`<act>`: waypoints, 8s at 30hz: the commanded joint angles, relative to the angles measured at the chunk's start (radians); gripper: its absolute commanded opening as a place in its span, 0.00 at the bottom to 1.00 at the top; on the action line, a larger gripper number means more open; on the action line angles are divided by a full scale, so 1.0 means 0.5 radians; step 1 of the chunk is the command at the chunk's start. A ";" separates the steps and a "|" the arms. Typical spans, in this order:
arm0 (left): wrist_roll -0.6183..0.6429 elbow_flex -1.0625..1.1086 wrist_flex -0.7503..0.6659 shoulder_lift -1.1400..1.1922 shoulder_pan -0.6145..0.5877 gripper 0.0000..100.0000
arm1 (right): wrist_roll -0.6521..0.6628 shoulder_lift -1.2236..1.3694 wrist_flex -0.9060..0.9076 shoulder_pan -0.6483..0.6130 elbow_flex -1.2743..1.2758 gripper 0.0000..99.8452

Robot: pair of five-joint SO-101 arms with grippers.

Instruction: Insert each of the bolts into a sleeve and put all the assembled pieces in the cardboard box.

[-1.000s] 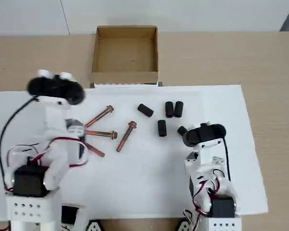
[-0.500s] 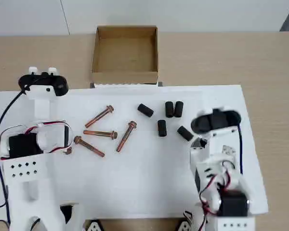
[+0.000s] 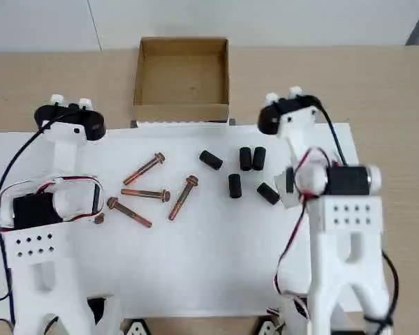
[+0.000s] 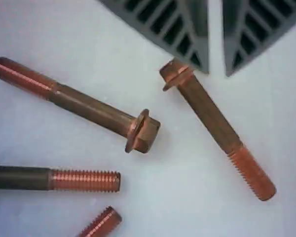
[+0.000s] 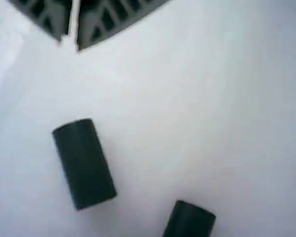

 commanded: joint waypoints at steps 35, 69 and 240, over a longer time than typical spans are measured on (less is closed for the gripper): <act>-0.169 0.281 -0.193 0.003 -0.003 0.01 | 0.555 1.020 -0.339 -0.232 -0.206 0.13; -0.163 0.345 -0.193 0.000 -0.003 0.01 | 0.356 1.030 -0.229 -0.265 -0.319 0.01; 1.559 1.112 -1.473 -1.430 1.040 0.00 | -0.829 -2.601 -1.026 -1.042 2.111 0.00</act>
